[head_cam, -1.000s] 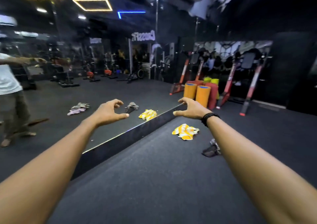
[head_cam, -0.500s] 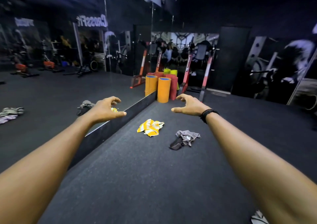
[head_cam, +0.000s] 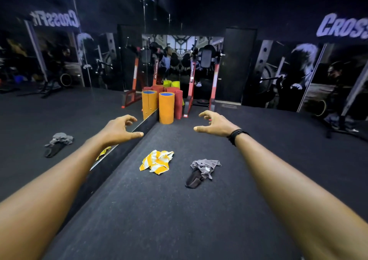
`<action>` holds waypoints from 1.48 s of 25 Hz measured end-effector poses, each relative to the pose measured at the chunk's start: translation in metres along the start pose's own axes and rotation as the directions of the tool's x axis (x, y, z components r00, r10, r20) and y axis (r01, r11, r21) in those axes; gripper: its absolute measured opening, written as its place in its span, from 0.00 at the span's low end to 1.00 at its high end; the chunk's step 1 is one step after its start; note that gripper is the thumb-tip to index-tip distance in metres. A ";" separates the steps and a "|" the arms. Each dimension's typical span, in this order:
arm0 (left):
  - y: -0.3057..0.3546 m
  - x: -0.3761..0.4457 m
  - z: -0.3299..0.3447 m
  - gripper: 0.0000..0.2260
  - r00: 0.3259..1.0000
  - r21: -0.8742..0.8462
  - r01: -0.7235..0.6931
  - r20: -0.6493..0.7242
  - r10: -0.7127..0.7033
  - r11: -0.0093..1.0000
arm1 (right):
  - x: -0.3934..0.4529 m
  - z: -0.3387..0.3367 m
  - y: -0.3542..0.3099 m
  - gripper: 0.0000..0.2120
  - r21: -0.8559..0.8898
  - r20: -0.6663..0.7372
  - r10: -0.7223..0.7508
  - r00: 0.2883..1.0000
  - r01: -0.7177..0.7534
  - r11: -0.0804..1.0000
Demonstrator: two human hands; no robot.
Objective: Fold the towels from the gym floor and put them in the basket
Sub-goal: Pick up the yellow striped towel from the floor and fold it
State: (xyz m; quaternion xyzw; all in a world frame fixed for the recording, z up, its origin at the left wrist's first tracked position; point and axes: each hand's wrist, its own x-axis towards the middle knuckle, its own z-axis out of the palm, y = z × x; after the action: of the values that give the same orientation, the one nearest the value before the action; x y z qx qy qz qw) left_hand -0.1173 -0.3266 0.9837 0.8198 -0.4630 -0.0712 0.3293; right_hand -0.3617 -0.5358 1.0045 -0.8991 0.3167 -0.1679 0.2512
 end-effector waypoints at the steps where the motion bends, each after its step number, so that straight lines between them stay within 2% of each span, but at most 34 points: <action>1: -0.005 0.017 0.005 0.28 1.000 0.004 -0.007 0.011 0.007 1.000 | 0.015 0.003 0.005 0.30 0.001 -0.001 0.009 1.000 -0.009 1.000; 6: -0.033 0.123 0.039 0.29 0.999 0.009 -0.019 0.047 0.018 1.000 | 0.116 0.017 0.048 0.30 -0.022 0.005 0.040 0.999 -0.040 0.999; 18: -0.071 0.400 0.076 0.28 0.998 0.002 0.068 0.003 -0.068 0.998 | 0.422 0.019 0.116 0.32 -0.049 0.066 -0.044 0.997 0.048 0.998; 28: -0.167 0.627 0.101 0.27 0.998 -0.037 0.069 0.016 -0.069 0.997 | 0.655 0.072 0.147 0.32 -0.036 0.093 -0.022 0.995 0.026 0.999; 37: -0.243 0.844 0.105 0.28 0.990 -0.049 0.050 0.133 -0.044 0.998 | 0.854 0.122 0.159 0.31 -0.025 0.094 0.070 0.993 -0.068 0.997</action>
State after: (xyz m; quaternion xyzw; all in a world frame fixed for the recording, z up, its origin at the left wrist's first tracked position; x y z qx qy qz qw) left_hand 0.4844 -0.9706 0.9141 0.8152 -0.4623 -0.1449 0.3175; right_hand 0.2519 -1.1592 0.9386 -0.8973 0.3372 -0.1129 0.2617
